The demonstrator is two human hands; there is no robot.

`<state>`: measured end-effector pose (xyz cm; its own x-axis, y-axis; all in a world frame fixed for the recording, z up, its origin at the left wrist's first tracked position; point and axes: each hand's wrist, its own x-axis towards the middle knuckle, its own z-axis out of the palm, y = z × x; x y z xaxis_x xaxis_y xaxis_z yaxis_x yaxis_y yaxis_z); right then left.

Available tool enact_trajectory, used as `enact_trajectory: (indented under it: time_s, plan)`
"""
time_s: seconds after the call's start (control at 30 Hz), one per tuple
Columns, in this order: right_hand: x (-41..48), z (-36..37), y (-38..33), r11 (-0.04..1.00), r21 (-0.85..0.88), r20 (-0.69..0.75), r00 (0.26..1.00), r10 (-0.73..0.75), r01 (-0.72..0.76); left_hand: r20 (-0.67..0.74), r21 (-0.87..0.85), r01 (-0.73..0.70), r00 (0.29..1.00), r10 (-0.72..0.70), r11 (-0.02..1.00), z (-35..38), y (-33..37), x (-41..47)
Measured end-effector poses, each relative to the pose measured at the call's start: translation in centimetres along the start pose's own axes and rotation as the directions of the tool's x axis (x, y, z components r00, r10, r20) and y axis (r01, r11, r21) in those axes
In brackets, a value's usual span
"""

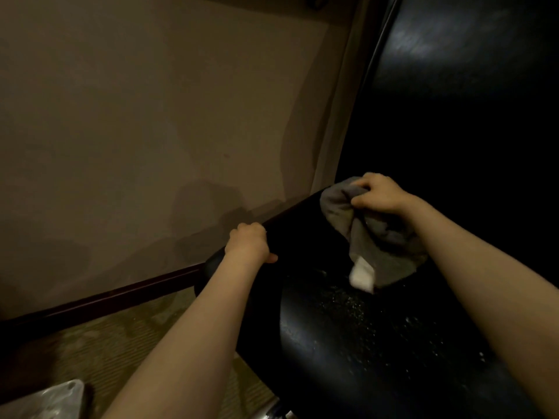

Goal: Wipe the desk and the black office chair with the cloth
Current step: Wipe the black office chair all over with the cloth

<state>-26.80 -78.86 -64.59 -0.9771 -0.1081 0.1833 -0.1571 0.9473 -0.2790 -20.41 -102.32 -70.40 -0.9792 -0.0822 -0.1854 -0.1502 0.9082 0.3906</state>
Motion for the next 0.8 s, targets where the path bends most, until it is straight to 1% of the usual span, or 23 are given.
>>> enact_trajectory:
  time_s: [0.03, 0.1, 0.17, 0.23, 0.37, 0.57, 0.67, 0.8]
  plan:
    - [0.7, 0.8, 0.8, 0.992, -0.110, -0.009, 0.998, 0.055, -0.055, 0.000, 0.005, -0.007, 1.000, 0.007, 1.000, 0.1, -0.1, 0.1]
    - [1.3, 2.9, 2.0, 0.957, -0.265, 0.076, 0.987, 0.145, -0.120, 0.006, -0.001, -0.021, 1.000, 0.021, 1.000, 0.2, -0.3, 0.2]
    - [1.1, 5.1, 2.7, 0.949, -0.273, 0.157, 0.966, 0.203, -0.156, 0.003, -0.011, -0.034, 0.999, 0.034, 0.999, 0.2, -0.4, 0.3]
    - [0.9, 5.8, 2.8, 0.956, -0.233, 0.189, 0.956, 0.225, -0.179, -0.001, -0.013, -0.038, 0.999, 0.037, 0.999, 0.2, -0.4, 0.4]
    - [0.2, 5.2, 2.9, 0.966, -0.237, 0.275, 0.947, 0.167, -0.102, -0.002, -0.009, -0.029, 1.000, 0.029, 1.000, 0.2, -0.4, 0.4]
    - [-2.9, 4.8, 2.4, 0.971, -0.234, 0.281, 0.959, 0.019, 0.050, -0.013, 0.006, -0.024, 1.000, 0.024, 1.000, 0.3, -0.5, 0.3]
    - [-4.8, 4.3, 1.9, 0.980, -0.161, 0.294, 0.954, -0.063, 0.114, -0.043, -0.010, -0.031, 0.999, 0.031, 0.999, 0.4, -0.4, -0.3]
    - [-8.3, 2.3, 1.0, 0.973, -0.047, 0.350, 0.916, -0.196, 0.226, -0.142, -0.123, -0.067, 0.989, 0.049, 0.990, 0.6, -0.5, -2.0]
